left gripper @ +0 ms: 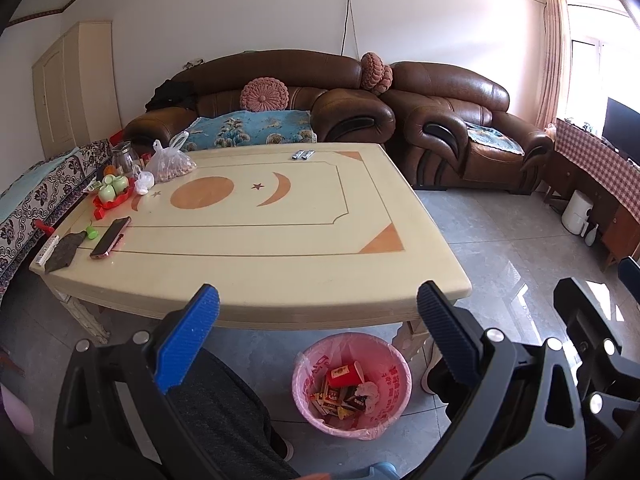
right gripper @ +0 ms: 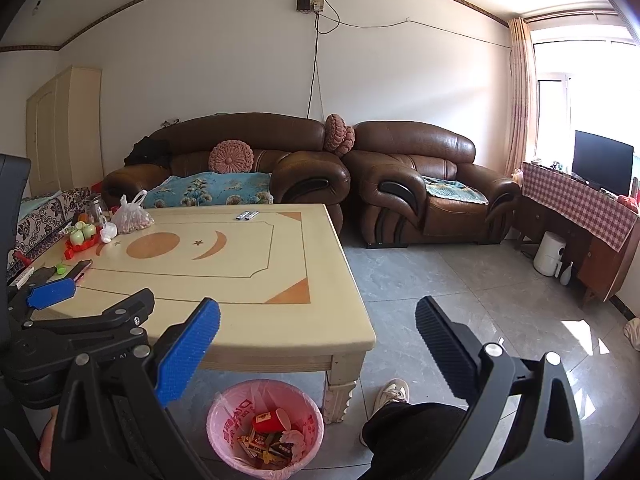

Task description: Collect trash

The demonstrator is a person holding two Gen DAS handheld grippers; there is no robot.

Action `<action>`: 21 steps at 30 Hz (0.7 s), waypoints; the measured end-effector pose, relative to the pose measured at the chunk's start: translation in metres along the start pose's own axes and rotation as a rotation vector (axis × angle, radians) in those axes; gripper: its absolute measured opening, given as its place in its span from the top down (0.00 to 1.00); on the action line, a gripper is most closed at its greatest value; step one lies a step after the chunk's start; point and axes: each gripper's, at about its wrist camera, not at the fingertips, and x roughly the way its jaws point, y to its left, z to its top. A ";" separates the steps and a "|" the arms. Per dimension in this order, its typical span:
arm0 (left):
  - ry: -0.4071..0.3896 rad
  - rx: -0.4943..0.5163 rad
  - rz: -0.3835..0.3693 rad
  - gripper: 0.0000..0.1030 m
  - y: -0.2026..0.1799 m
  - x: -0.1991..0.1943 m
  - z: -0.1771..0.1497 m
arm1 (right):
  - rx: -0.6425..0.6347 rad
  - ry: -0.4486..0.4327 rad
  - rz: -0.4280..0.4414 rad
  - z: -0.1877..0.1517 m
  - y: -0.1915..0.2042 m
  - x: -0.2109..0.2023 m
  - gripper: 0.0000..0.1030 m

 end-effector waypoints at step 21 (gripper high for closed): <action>0.000 -0.005 0.009 0.06 -0.002 -0.003 -0.002 | -0.002 -0.010 0.001 0.002 0.002 -0.001 0.07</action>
